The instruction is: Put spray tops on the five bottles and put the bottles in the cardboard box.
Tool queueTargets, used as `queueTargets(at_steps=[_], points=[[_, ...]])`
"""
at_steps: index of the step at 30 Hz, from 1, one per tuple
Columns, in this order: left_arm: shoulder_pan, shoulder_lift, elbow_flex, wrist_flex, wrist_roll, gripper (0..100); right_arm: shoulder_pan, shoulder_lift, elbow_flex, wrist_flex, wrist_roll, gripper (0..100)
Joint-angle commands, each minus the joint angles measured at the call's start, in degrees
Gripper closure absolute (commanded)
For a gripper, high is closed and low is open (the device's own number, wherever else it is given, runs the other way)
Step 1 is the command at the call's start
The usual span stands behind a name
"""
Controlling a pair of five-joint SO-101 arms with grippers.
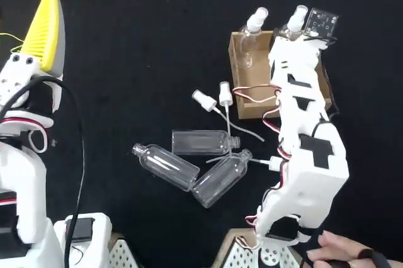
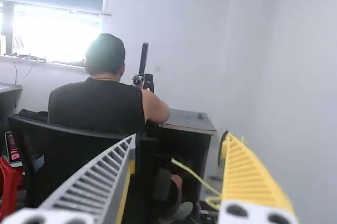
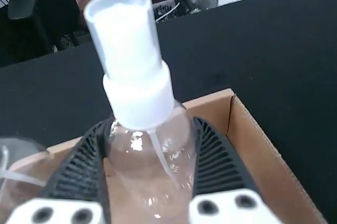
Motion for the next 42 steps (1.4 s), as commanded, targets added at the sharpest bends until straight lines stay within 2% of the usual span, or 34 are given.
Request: queueTargets(at_steps=[1, 27, 34, 42], points=[[-0.40, 0.62, -0.48, -1.41, 0.18, 75, -0.97, -0.13, -3.74, -1.93, -0.18, 98.8], [-0.31, 0.62, -0.48, -1.41, 0.18, 75, -2.81, 0.40, -3.65, -1.58, -0.18, 98.5], [-0.31, 0.62, -0.48, -1.41, 0.18, 75, -3.08, 0.31, -2.42, -1.49, -0.18, 82.4], [-0.31, 0.62, -0.48, -1.41, 0.18, 75, -3.08, 0.04, -2.24, -1.49, -0.18, 82.6]])
